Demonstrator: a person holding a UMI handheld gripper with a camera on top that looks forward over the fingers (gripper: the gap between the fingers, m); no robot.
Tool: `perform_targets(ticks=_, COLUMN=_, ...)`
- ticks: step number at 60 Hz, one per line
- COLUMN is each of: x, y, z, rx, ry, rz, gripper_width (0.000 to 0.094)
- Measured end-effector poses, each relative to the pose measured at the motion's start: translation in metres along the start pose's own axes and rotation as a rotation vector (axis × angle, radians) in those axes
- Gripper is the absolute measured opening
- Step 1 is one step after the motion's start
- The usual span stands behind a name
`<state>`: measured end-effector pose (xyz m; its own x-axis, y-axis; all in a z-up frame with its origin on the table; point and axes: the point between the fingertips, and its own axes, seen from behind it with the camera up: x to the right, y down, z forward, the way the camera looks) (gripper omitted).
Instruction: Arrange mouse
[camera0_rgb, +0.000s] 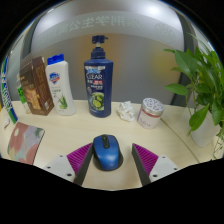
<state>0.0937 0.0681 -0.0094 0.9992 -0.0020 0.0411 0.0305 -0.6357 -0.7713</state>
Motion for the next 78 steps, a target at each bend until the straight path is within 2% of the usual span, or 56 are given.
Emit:
perform_targets(ticks=8, x=-0.002, y=-0.003, z=0.009, rx=0.004, ry=-0.012, rz=0.015, gripper_width=0.0606)
perform_targets(ticks=10, x=-0.008, y=-0.004, z=0.009, rx=0.007, ry=-0.028, rz=-0.004, gripper_width=0.0494)
perform_targets(ticks=18, x=-0.007, y=-0.004, z=0.008, rx=-0.006, ry=0.005, rz=-0.024, gripper_width=0.0421)
perform_targets(ticks=26, x=0.003, y=-0.013, z=-0.009, rx=-0.002, ry=0.104, rz=0.022, gripper_width=0.0386)
perform_targets(ticks=31, x=0.004, y=-0.046, z=-0.043, rx=0.060, ry=0.166, rz=0.051, gripper_width=0.0386)
perform_targets(ticks=39, x=-0.027, y=-0.135, z=-0.132, rx=0.261, ry=0.222, rz=0.112, gripper_width=0.0388)
perform_targets(ticks=44, x=-0.084, y=-0.177, z=-0.178, rx=0.358, ry=0.178, rz=0.124, gripper_width=0.0387)
perform_targets(ticks=47, x=-0.133, y=-0.186, z=-0.189, rx=0.384, ry=0.131, rz=0.110, gripper_width=0.0385)
perform_targets(ticks=52, x=-0.212, y=-0.169, z=-0.175, rx=0.332, ry=0.032, rz=0.082, gripper_width=0.0384)
perform_targets(ticks=58, x=-0.292, y=-0.103, z=-0.129, rx=0.204, ry=-0.045, rz=0.047, gripper_width=0.0384)
perform_targets(ticks=63, x=-0.321, y=-0.045, z=-0.091, rx=0.094, ry=-0.044, rz=0.001, gripper_width=0.0386)
perform_targets(ticks=68, x=-0.335, y=-0.006, z=-0.064, rx=0.036, ry=-0.042, rz=-0.004, gripper_width=0.0394)
perform_targets(ticks=78, x=-0.344, y=0.023, z=-0.051, rx=-0.024, ry=-0.050, rz=0.014, gripper_width=0.0550)
